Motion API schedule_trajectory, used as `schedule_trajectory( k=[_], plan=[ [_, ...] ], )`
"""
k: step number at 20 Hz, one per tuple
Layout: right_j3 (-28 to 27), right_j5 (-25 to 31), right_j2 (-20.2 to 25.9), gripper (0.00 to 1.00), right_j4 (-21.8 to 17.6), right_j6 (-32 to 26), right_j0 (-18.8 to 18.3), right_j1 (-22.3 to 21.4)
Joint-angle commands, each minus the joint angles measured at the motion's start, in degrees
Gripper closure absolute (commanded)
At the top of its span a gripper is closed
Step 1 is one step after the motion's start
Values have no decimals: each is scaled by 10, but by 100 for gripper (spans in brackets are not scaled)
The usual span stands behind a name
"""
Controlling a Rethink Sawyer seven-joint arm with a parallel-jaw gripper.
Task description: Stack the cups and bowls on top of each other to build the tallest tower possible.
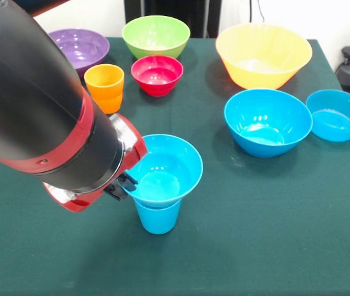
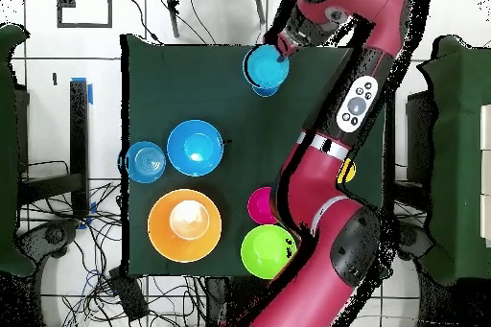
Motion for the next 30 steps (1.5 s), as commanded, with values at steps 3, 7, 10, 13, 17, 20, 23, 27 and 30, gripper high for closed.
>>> schedule_trajectory(
  k=[3,7,10,13,17,20,23,27,30],
  plan=[
    [-62,13,-25,100,-48,-175,-2,5],
    [-61,17,-27,100,-42,-177,-4,7],
    [-60,21,-27,100,-38,-179,-5,10],
    [-60,24,-27,100,-35,-181,-5,12],
    [-56,28,-33,100,-25,-178,-7,13],
    [-51,30,-40,100,-14,-173,-10,14],
    [-46,30,-49,100,-2,-170,-13,14],
    [-44,25,-55,100,8,-166,-14,16],
    [-41,18,-60,100,12,-160,-14,16]
  ],
)
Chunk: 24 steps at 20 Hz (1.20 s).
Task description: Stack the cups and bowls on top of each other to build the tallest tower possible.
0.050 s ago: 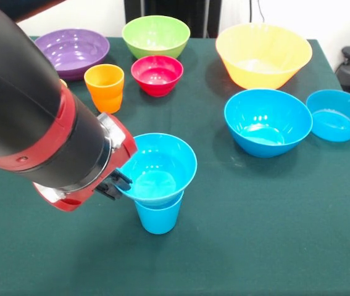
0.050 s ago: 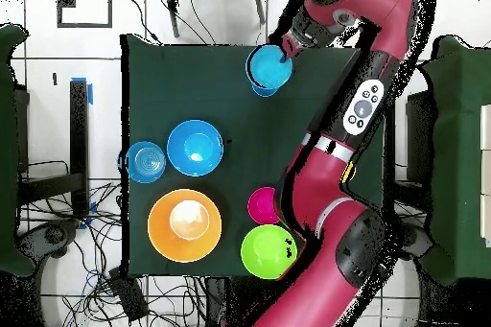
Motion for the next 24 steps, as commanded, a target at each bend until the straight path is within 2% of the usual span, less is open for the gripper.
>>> schedule_trajectory(
  k=[1,10,24],
  plan=[
    [-40,15,-60,100,-10,-147,-2,11],
    [-42,1,-57,100,-2,-140,1,16],
    [-18,-26,-89,100,48,-100,-3,21]
  ],
)
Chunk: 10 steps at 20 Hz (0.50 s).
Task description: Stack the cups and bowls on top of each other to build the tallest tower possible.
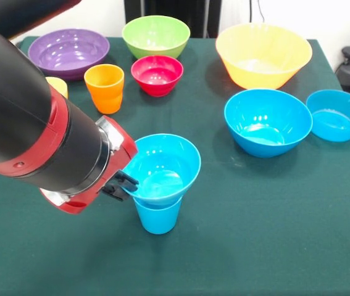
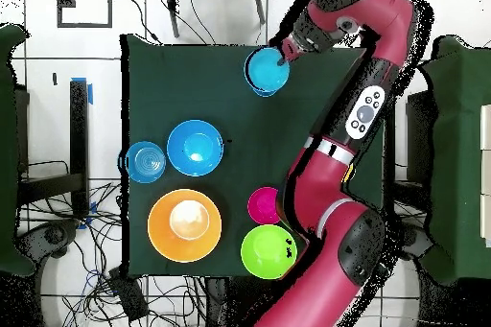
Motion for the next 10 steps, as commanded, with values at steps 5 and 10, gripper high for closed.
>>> schedule_trajectory(
  k=[5,10],
  plan=[
    [-17,-38,-93,100,10,-105,4,0],
    [-11,-46,-103,100,22,-105,1,0]
  ],
)
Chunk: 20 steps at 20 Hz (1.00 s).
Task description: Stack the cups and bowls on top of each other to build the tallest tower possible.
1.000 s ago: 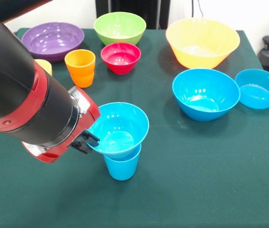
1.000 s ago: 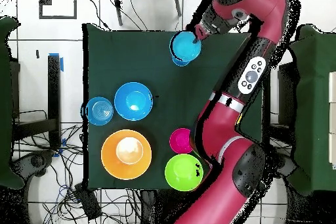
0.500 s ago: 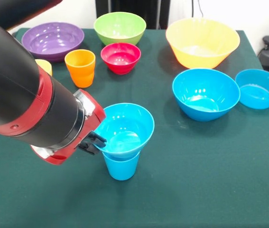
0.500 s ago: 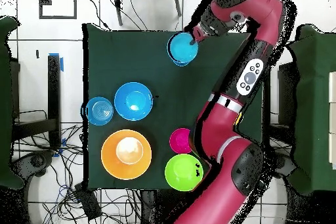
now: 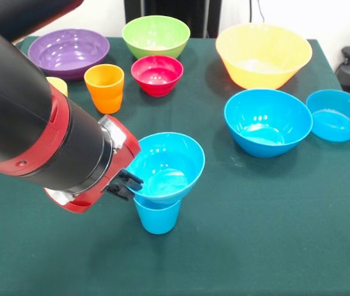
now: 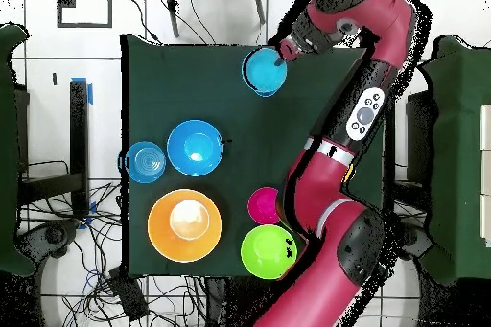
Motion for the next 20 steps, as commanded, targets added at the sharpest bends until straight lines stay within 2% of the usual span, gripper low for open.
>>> schedule_trajectory(
  k=[1,11,20],
  plan=[
    [-9,-48,-97,100,-1,-104,0,-3],
    [21,-78,-145,100,52,-92,-11,-7],
    [57,-90,-205,100,112,-62,-20,-19]
  ],
)
